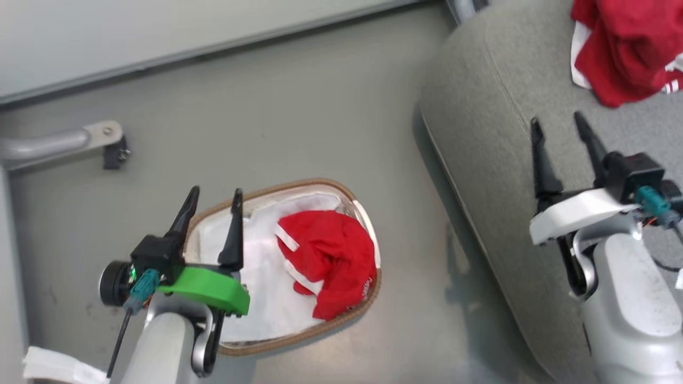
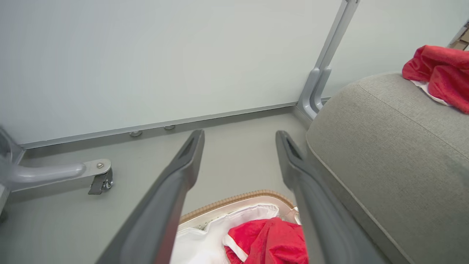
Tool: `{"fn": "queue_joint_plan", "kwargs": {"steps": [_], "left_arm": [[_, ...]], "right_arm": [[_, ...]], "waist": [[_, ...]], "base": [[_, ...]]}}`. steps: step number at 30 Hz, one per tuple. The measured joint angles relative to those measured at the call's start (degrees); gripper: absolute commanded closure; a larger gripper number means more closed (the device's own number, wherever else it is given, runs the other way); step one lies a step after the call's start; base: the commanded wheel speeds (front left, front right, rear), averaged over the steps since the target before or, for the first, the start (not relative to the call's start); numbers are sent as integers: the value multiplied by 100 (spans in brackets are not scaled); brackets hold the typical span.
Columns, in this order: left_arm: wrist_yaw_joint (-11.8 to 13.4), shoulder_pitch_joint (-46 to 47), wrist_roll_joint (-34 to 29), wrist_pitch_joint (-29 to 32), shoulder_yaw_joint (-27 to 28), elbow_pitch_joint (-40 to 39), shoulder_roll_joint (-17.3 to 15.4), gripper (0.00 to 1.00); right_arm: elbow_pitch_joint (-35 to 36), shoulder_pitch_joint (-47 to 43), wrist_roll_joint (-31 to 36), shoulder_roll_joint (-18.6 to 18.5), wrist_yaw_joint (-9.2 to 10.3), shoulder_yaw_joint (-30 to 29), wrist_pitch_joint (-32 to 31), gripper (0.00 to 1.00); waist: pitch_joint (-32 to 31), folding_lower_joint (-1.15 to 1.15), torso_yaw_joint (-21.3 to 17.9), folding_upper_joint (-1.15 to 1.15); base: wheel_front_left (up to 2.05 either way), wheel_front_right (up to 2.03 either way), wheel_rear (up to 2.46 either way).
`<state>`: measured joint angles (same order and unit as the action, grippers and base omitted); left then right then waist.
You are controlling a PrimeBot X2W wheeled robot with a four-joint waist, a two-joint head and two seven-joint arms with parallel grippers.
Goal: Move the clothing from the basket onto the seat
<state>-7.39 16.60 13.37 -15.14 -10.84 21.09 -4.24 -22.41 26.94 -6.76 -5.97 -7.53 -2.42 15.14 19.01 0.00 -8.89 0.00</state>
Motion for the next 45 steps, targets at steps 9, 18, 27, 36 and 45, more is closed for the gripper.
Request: {"fn": "queue_joint_plan", "kwargs": {"steps": [9, 18, 27, 36, 45], "left_arm": [[9, -722, -227, 0, 786, 232, 115, 0], [9, -1367, -233, 0, 1040, 253, 130, 0], [42, -1686, -179, 0, 1047, 189, 133, 0], [42, -1673, -23, 0, 858, 189, 134, 0], [33, -978, 120, 0, 503, 305, 137, 0]], "right_arm": [[-108, -760, -76, 175, 0, 5, 0, 0], [-157, -1363, -83, 210, 0, 73, 0, 0], [-185, -1614, -111, 246, 0, 121, 0, 0], [-155, -1571, -107, 260, 0, 224, 0, 0], [191, -903, -90, 279, 0, 506, 0, 0]], "waist": [[-853, 0, 501, 0], [-1513, 0, 745, 0], [-1806, 0, 835, 0], [-1699, 0, 778, 0], [-1137, 0, 611, 0]], "base": [[0, 0, 0], [0, 0, 0], [0, 0, 0], [0, 0, 0], [0, 0, 0]]}}
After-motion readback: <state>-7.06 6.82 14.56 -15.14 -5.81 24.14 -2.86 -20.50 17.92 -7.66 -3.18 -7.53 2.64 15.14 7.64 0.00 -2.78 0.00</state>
